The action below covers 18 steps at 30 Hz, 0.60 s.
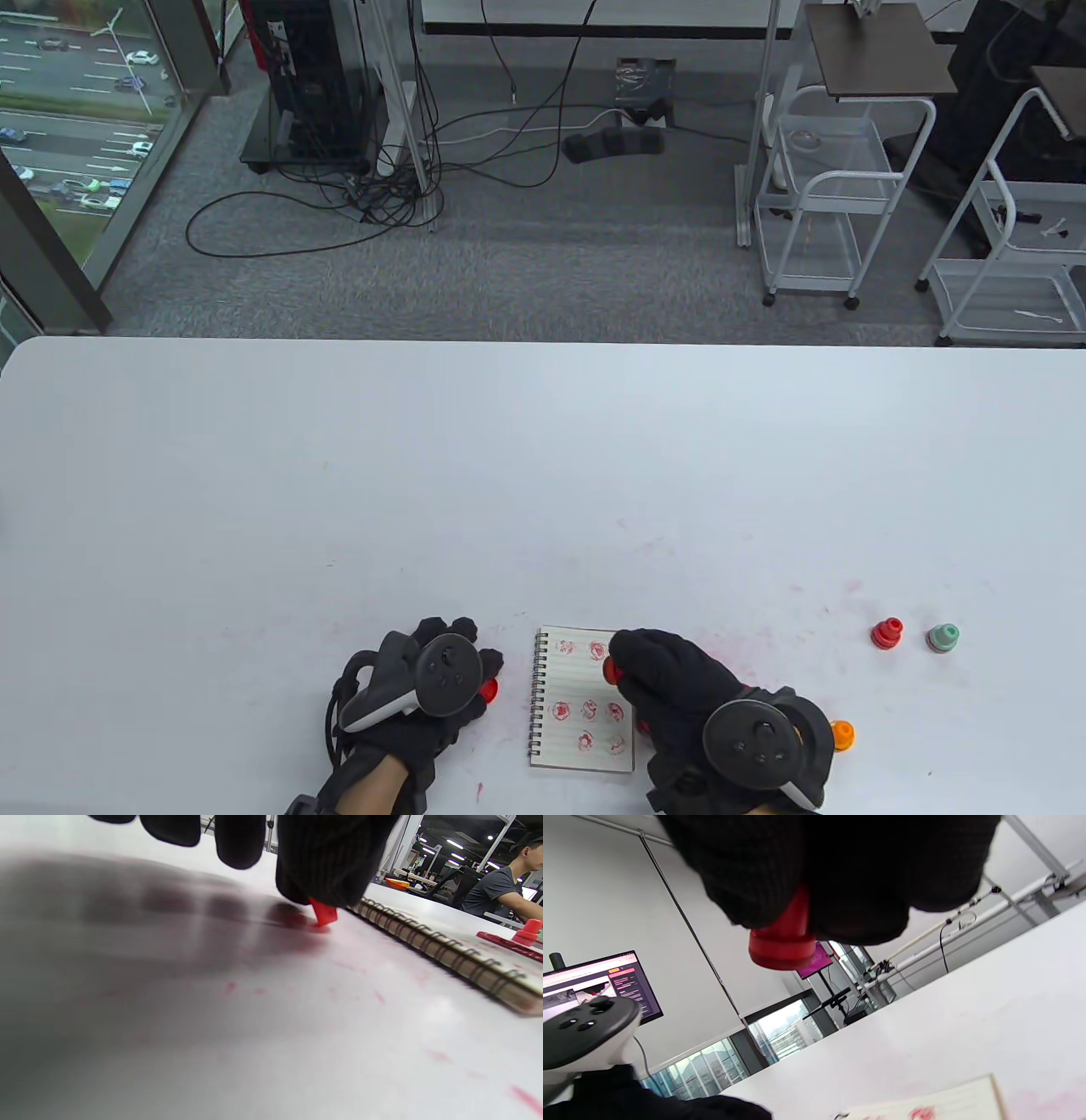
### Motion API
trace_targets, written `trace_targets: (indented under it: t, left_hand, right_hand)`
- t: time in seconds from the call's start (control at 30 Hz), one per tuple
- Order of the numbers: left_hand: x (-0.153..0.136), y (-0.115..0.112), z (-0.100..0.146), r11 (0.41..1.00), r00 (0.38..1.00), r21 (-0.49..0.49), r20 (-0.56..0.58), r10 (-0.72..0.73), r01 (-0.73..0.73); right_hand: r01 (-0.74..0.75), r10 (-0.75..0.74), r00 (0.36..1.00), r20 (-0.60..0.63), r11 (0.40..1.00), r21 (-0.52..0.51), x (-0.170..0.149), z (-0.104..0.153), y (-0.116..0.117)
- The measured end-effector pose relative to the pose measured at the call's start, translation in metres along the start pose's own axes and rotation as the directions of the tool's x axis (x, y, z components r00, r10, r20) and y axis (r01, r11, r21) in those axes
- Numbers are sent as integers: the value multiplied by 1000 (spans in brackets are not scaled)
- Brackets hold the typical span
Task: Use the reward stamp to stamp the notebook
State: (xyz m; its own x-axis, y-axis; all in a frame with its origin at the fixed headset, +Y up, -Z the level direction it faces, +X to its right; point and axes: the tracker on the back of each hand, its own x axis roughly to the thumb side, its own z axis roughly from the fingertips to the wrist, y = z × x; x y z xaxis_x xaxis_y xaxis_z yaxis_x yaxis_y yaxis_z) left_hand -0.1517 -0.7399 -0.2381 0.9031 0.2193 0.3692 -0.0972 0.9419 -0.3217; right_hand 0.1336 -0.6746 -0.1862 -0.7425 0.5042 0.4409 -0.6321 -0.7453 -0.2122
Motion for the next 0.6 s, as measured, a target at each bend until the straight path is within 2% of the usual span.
trace_targets:
  t: [0.07, 0.23, 0.33, 0.37, 0.5, 0.6]
  left_hand:
    - [-1, 0, -1, 1000, 1000, 4, -10, -21, 21]
    - [-4, 1, -1, 1000, 1000, 4, -12, -12, 12]
    - [-8, 5, 2, 1000, 1000, 30, -17, -1, 2]
    - [-8, 6, 3, 999, 1000, 35, -18, 5, -4]
    - [-13, 15, 10, 995, 999, 91, -1, 51, -51]
    - [-14, 20, 14, 990, 999, 128, 11, 53, -54]
  right_hand:
    - [-85, 85, 996, 3, 996, -11, -2, 0, -4]
    - [-127, 128, 991, -26, 992, 16, -9, 0, -13]
    - [-206, 220, 972, -80, 966, 155, -13, 0, -11]
    - [-222, 237, 969, -74, 960, 170, -14, 0, -10]
    - [-355, 375, 927, -2, 879, 318, -16, 1, 5]
    - [-407, 426, 904, 47, 819, 405, -13, 2, 18]
